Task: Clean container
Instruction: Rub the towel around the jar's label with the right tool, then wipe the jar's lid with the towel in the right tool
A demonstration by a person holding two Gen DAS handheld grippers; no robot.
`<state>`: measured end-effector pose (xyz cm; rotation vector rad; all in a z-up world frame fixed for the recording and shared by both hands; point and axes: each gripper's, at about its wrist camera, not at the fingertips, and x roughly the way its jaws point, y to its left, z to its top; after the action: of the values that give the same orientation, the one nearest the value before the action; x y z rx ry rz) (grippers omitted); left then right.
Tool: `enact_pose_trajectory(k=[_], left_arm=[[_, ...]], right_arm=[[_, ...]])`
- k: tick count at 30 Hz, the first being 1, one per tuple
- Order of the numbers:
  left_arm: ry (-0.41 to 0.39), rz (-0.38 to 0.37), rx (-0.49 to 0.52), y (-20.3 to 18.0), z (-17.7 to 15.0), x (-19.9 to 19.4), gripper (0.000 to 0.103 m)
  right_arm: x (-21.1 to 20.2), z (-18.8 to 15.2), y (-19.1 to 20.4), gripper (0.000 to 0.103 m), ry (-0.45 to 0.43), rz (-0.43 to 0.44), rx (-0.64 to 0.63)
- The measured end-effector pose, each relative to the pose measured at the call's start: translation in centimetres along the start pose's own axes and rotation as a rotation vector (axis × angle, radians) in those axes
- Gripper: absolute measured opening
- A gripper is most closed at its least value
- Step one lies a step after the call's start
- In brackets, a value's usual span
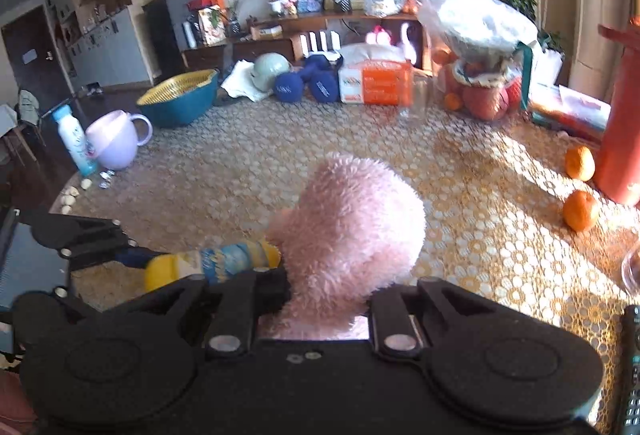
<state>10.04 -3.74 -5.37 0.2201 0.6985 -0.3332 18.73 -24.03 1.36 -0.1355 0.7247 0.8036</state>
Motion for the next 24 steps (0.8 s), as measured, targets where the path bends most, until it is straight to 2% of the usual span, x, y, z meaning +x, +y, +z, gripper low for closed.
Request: enact_pose_trajectory(k=[6,11,15,24], left_arm=[[-0.014,0.005,0.101,-0.6,0.5,0.1,0.063],[-0.011,0.005,0.163,-0.6,0.9,0.3,0.063],[-0.012,0.005,0.184,-0.6,1.3,0.3,0.063],[-0.017,-0.011,0.213,-0.3,1.3,0.4,0.063]], right_arm=[[-1.1,2.3,4.3,0.017,-0.041,0.139,-0.123],[0.5,2.2,6.7,0.017,0.009,0.21,-0.176],[1.7,1.7,7.3,0.017,0.045,0.207,-0.193],[3.1,2.1,4.8,0.017,0.062,0.164,-0.144]])
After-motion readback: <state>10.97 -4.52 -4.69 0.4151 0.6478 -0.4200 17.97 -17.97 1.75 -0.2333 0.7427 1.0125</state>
